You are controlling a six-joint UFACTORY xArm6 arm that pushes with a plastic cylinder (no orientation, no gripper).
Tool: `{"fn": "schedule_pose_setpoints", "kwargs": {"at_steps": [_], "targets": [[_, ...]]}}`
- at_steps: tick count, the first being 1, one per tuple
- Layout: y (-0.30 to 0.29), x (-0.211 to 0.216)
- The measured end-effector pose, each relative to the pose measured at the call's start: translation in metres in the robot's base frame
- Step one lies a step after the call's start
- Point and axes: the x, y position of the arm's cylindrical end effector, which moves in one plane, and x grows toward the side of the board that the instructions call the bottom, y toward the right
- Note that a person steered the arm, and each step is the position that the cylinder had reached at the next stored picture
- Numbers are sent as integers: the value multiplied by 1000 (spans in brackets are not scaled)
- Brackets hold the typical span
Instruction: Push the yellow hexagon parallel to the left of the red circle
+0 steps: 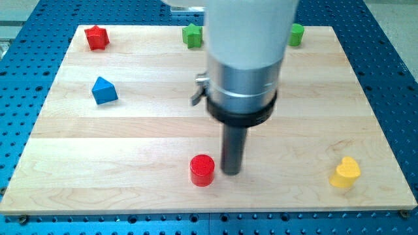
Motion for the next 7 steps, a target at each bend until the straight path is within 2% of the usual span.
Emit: {"fn": "schedule_pose_setpoints", "kwargs": {"at_steps": [1,2,3,4,5,6,7], "targets": [[12,-87],[0,-127],[0,-127],[74,-133],[155,-184],[154,-234],[92,-228]]}}
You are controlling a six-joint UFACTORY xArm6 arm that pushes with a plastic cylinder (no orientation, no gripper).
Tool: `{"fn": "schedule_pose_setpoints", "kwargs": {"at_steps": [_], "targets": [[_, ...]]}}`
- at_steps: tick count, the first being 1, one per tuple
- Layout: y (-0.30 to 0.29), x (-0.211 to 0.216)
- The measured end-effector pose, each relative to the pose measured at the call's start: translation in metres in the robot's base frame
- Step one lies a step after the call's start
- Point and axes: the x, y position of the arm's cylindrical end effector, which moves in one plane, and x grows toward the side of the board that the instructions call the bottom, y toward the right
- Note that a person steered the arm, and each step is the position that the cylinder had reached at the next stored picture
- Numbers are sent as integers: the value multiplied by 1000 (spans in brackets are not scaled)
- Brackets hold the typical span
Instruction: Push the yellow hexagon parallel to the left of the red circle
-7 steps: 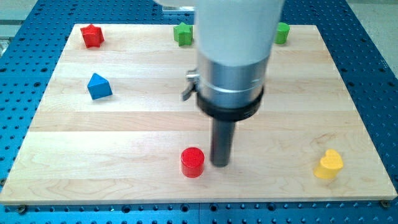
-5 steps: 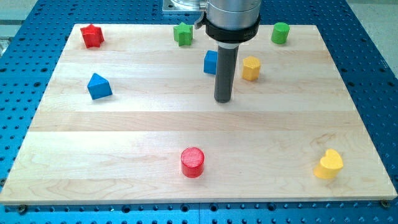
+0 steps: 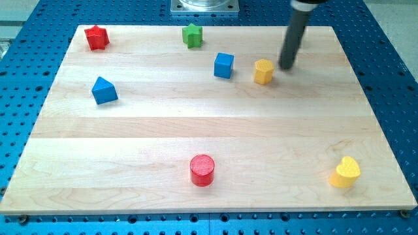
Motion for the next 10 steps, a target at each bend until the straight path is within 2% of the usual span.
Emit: {"fn": "schedule_pose_setpoints", "kwargs": {"at_steps": [1,2,3,4,5,6,8,9,10], "targets": [[-66,28],[-45,37],[12,23],[2,50],[-23,99],[-27,105],[-11,96],[6,59],[-1,46]]}}
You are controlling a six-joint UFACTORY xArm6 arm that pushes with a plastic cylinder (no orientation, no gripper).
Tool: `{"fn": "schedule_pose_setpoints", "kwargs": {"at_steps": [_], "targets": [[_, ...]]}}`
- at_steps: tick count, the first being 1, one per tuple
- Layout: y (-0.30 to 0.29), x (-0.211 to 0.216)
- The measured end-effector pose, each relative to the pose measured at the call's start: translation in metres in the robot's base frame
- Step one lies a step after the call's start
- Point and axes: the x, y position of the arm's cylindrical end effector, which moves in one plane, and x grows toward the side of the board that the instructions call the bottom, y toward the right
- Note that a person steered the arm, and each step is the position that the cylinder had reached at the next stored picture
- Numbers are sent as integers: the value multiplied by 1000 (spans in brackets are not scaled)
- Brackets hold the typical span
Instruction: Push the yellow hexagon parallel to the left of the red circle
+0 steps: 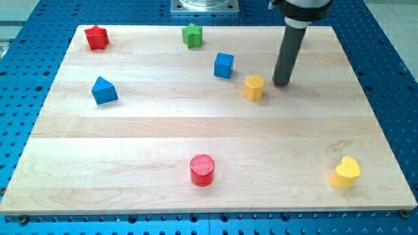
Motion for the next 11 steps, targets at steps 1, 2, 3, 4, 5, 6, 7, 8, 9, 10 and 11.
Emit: {"fn": "schedule_pose_setpoints", "kwargs": {"at_steps": [1,2,3,4,5,6,7,8,9,10,11], "targets": [[-43,41],[-104,51],[-120,47],[-105,20],[-121,11],[-179,43],[-264,75],[-338,115],[-357,137],[-346,134],[-310,132]]}}
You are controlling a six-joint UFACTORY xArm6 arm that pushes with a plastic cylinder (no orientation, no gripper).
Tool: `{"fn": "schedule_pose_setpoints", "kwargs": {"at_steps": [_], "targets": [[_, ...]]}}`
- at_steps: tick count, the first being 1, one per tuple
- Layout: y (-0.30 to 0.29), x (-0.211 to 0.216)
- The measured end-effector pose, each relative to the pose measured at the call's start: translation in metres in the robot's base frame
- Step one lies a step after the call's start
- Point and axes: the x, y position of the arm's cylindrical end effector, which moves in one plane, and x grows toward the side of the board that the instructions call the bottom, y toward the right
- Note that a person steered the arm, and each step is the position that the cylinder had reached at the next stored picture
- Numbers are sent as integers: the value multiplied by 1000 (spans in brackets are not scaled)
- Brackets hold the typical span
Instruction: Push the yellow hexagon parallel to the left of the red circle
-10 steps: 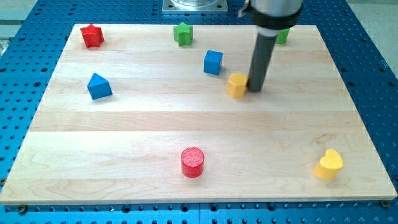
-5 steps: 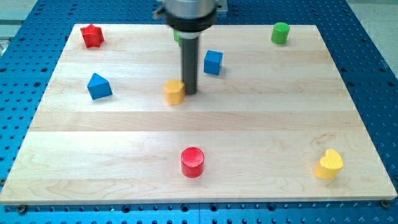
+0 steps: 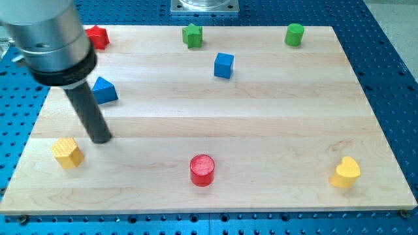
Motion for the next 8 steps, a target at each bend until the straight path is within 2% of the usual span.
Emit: {"fn": "schedule_pose_setpoints", "kwargs": {"at_steps": [3,4,5,7,8], "targets": [[-22,35],[-15,19],[-5,-16],[-16,30],[-24,15]]}}
